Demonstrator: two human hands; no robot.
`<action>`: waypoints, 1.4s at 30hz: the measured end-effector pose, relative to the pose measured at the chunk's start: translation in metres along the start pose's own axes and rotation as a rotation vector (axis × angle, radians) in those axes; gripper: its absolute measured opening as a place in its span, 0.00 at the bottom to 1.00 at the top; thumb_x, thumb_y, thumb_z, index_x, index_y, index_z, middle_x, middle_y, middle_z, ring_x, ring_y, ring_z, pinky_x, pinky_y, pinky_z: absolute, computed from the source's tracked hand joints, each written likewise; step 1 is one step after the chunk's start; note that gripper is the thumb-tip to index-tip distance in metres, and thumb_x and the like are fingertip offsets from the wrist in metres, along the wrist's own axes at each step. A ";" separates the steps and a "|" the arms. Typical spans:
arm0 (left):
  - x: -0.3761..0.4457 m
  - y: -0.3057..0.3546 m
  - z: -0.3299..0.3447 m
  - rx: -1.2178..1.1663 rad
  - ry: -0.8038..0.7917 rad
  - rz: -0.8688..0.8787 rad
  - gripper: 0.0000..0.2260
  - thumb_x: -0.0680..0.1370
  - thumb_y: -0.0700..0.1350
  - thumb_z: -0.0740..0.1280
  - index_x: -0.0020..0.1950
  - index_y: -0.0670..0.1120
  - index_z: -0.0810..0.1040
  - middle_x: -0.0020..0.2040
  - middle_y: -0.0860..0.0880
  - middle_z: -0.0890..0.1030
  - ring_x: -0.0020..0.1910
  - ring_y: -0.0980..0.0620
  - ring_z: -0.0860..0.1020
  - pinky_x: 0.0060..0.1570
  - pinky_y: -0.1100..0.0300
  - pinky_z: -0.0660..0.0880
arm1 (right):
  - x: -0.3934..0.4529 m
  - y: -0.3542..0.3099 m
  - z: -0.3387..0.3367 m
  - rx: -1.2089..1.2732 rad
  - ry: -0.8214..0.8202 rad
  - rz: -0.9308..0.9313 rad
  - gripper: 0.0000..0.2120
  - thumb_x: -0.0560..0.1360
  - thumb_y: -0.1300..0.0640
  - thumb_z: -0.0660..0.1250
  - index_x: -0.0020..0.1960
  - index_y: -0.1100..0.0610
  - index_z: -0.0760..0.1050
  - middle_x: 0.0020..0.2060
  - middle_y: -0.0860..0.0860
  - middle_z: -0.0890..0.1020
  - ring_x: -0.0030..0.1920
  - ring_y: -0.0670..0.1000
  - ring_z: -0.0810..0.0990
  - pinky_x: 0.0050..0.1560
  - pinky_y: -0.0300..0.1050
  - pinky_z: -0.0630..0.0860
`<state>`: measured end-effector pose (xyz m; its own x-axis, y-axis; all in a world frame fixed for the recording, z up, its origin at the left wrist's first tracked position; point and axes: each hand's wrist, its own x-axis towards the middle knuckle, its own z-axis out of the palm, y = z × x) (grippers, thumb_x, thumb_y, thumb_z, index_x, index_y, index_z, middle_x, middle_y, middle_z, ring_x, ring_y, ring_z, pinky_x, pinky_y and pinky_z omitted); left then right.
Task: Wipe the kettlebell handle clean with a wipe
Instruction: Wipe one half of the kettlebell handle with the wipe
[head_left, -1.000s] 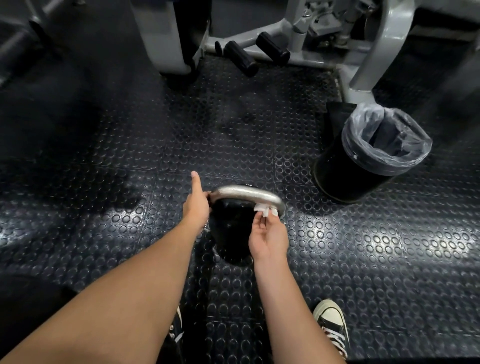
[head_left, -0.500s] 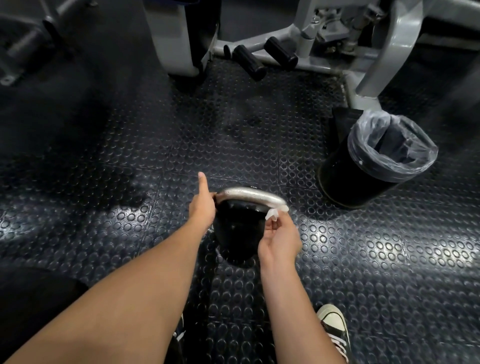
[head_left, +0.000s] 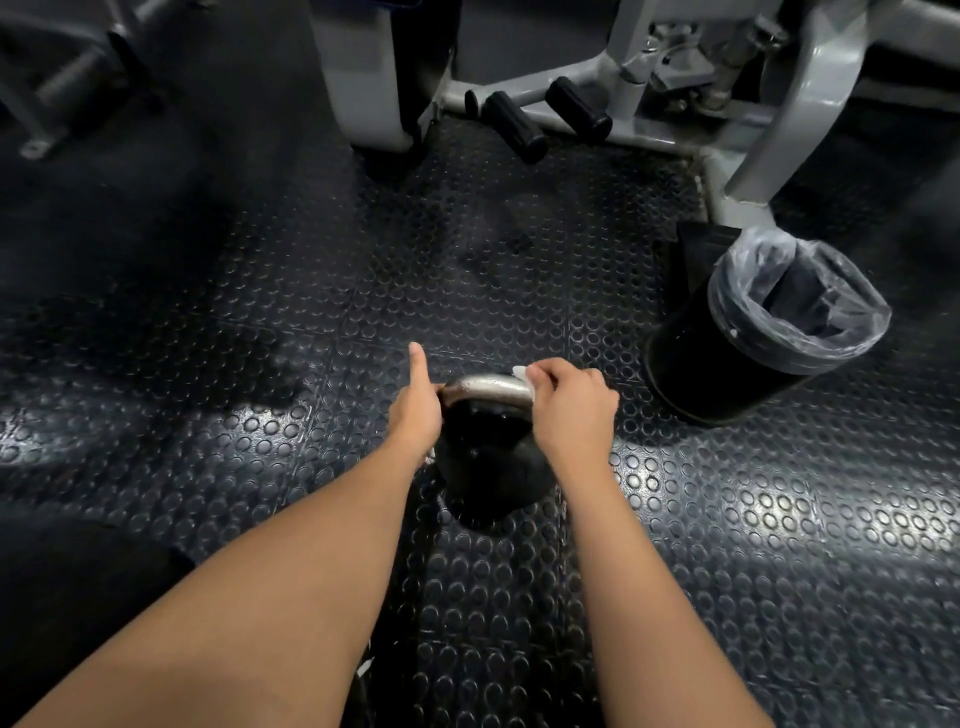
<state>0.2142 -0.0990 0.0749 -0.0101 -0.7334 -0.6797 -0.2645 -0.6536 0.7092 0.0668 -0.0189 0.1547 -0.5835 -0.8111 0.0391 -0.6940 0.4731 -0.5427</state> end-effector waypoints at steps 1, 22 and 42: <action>-0.002 0.001 0.000 0.004 -0.004 -0.001 0.59 0.56 0.91 0.37 0.53 0.54 0.89 0.55 0.48 0.88 0.57 0.47 0.84 0.65 0.45 0.71 | 0.007 0.001 -0.007 -0.042 -0.053 0.039 0.11 0.81 0.47 0.61 0.54 0.49 0.81 0.45 0.48 0.83 0.52 0.52 0.75 0.59 0.49 0.66; 0.007 -0.005 0.002 -0.013 0.001 -0.001 0.62 0.50 0.93 0.38 0.53 0.54 0.89 0.55 0.48 0.88 0.58 0.46 0.84 0.73 0.41 0.71 | 0.022 0.012 -0.030 0.160 -0.285 -0.004 0.04 0.77 0.54 0.71 0.47 0.48 0.85 0.42 0.46 0.83 0.43 0.43 0.79 0.39 0.31 0.70; 0.012 -0.007 0.002 -0.043 0.011 -0.030 0.63 0.50 0.93 0.40 0.59 0.53 0.87 0.62 0.47 0.85 0.64 0.44 0.81 0.78 0.38 0.66 | 0.036 0.011 -0.027 -0.079 -0.339 -0.074 0.05 0.78 0.54 0.69 0.48 0.48 0.84 0.43 0.51 0.82 0.41 0.48 0.80 0.42 0.43 0.77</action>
<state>0.2135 -0.1033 0.0614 0.0081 -0.7149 -0.6992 -0.2231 -0.6829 0.6956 0.0268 -0.0332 0.1724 -0.3662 -0.9061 -0.2116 -0.7674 0.4227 -0.4821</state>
